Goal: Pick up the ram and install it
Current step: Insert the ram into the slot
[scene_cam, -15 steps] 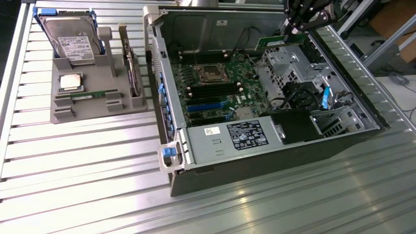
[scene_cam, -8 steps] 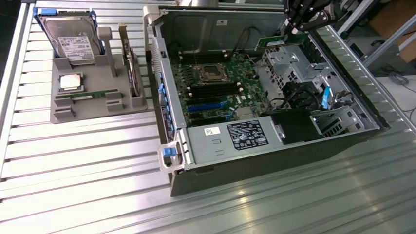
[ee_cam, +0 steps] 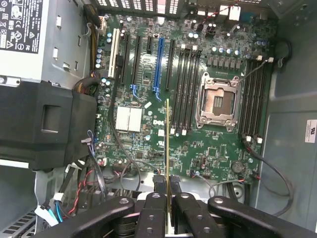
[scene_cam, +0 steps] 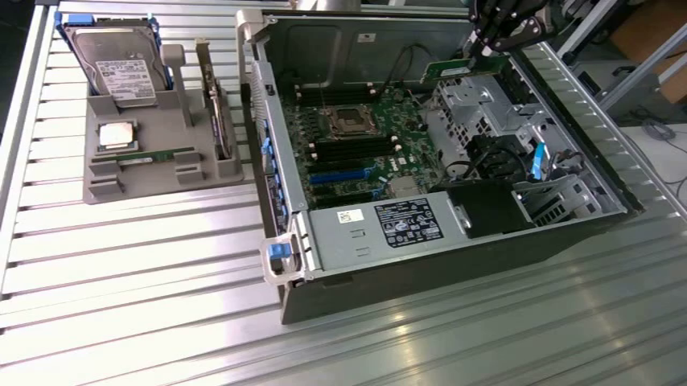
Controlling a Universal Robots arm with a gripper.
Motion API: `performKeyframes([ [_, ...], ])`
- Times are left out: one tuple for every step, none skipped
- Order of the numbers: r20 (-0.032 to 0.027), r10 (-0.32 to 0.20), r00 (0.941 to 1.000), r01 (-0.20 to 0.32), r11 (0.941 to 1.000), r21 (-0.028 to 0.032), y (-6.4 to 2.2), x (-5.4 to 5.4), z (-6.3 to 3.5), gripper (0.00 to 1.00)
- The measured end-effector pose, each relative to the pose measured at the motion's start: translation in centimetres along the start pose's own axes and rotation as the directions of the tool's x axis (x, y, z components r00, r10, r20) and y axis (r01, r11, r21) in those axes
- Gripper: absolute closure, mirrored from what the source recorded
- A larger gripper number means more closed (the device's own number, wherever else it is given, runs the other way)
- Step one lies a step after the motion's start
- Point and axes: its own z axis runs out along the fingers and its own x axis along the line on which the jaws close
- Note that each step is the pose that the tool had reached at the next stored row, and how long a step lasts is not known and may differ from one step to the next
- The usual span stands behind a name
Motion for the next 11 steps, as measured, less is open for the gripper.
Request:
performKeyframes([
  [-0.0011, 0.013, 0.9999, -0.013, 0.9999, -0.0003, 0.0, 0.0, 0.03, 0.86],
  [-0.0025, 0.04, 0.9992, -0.04, 0.9992, -0.0007, 0.0, 0.0, 0.07, 0.86],
  [-0.0023, 0.059, 0.9982, -0.059, 0.9982, -0.0011, 0.0, 0.0, 0.08, 0.86],
  [-0.0021, 0.062, 0.9981, -0.062, 0.9981, -0.0011, 0.0, 0.0, 0.09, 0.86],
  [-0.0019, 0.061, 0.9981, -0.061, 0.9981, -0.001, 0.04, -0.01, 0.12, 0.86],
  [-0.0018, 0.062, 0.9981, -0.062, 0.9981, -0.001, 0.07, -0.01, 0.12, 0.86],
  [-0.0018, 0.061, 0.9981, -0.061, 0.9981, -0.001, 0.07, -0.01, 0.13, 0.86],
  [-0.0018, 0.061, 0.9981, -0.061, 0.9981, -0.001, 0.09, -0.01, 0.14, 0.86],
  [-0.0019, 0.061, 0.9981, -0.061, 0.9981, -0.001, 0.12, -0.02, 0.15, 0.86],
  [-0.0019, 0.062, 0.9981, -0.062, 0.9981, -0.001, 0.13, -0.02, 0.16, 0.86],
  [-0.002, 0.062, 0.9981, -0.062, 0.9981, -0.001, 0.14, -0.02, 0.16, 0.86],
])
